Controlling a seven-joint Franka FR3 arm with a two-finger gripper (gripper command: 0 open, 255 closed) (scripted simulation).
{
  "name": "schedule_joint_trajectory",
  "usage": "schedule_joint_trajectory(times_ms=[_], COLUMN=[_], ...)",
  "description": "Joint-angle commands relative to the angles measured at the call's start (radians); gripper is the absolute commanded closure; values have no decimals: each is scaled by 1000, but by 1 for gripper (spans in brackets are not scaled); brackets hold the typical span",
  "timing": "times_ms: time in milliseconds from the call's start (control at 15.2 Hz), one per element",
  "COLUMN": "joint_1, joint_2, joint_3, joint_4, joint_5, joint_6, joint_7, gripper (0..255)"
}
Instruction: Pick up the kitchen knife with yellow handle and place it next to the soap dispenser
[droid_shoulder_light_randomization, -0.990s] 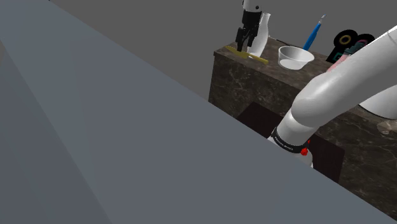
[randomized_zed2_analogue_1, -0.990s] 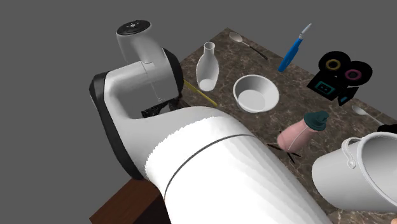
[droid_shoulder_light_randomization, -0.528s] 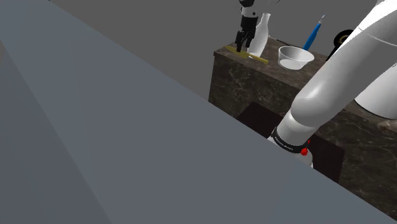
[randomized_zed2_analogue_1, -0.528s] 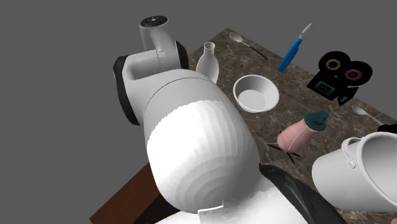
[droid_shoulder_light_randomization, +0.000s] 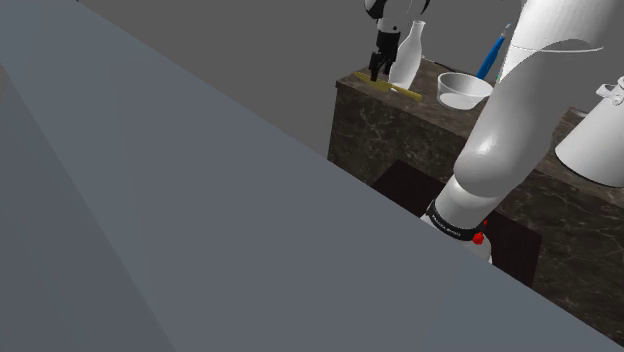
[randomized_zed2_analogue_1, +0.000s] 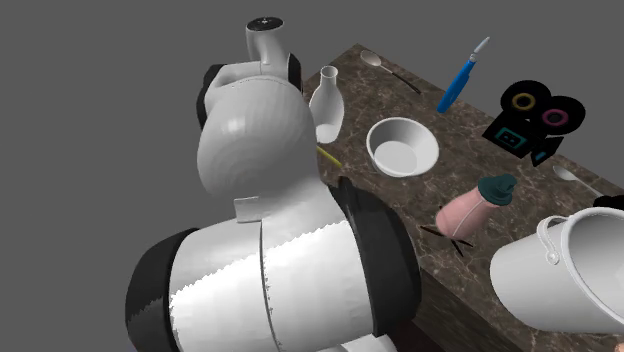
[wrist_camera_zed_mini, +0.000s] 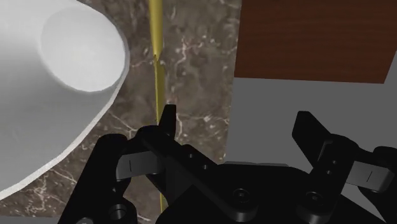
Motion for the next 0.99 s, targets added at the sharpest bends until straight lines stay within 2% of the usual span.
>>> schedule_joint_trajectory(times_ms=[0,264,726,924], joint_1=[-33,-106,-115,-116], joint_2=[85,242,282,285], joint_3=[0,19,33,34], joint_4=[78,245,203,201], joint_5=[44,113,135,138], joint_6=[-3,-26,51,57], joint_7=[-52,-121,-135,-137], gripper=[0,0,0,0])
